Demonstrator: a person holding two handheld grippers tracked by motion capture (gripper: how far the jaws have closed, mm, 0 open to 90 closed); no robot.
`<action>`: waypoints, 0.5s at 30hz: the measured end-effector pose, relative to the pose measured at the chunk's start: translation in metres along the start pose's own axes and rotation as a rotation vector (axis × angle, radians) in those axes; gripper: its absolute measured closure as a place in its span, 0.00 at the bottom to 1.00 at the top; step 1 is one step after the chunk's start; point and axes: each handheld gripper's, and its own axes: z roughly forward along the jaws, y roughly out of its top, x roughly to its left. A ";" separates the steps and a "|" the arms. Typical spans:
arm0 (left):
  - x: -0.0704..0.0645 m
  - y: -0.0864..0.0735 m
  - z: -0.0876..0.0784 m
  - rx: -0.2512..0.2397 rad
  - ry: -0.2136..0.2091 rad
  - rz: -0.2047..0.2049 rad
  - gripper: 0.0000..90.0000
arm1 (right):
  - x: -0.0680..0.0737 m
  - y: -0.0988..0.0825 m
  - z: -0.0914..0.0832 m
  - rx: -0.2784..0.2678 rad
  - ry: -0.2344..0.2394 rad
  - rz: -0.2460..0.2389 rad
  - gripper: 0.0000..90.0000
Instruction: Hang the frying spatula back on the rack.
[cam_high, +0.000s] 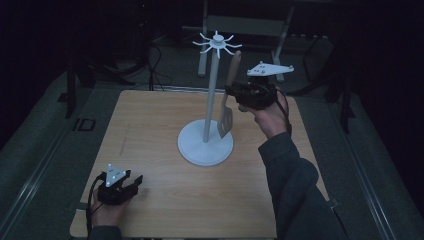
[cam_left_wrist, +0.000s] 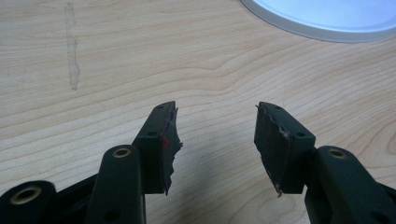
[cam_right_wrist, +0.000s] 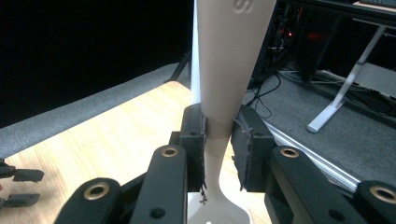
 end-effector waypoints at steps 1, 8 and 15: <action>0.000 0.000 0.000 0.000 0.000 0.000 0.55 | 0.000 0.000 0.000 0.001 -0.001 0.002 0.83; 0.000 0.000 0.000 -0.002 0.001 -0.001 0.55 | -0.001 0.003 0.002 0.018 0.016 0.007 0.83; 0.000 0.000 0.000 -0.004 0.000 -0.002 0.55 | 0.000 0.008 0.006 0.028 0.019 0.012 0.83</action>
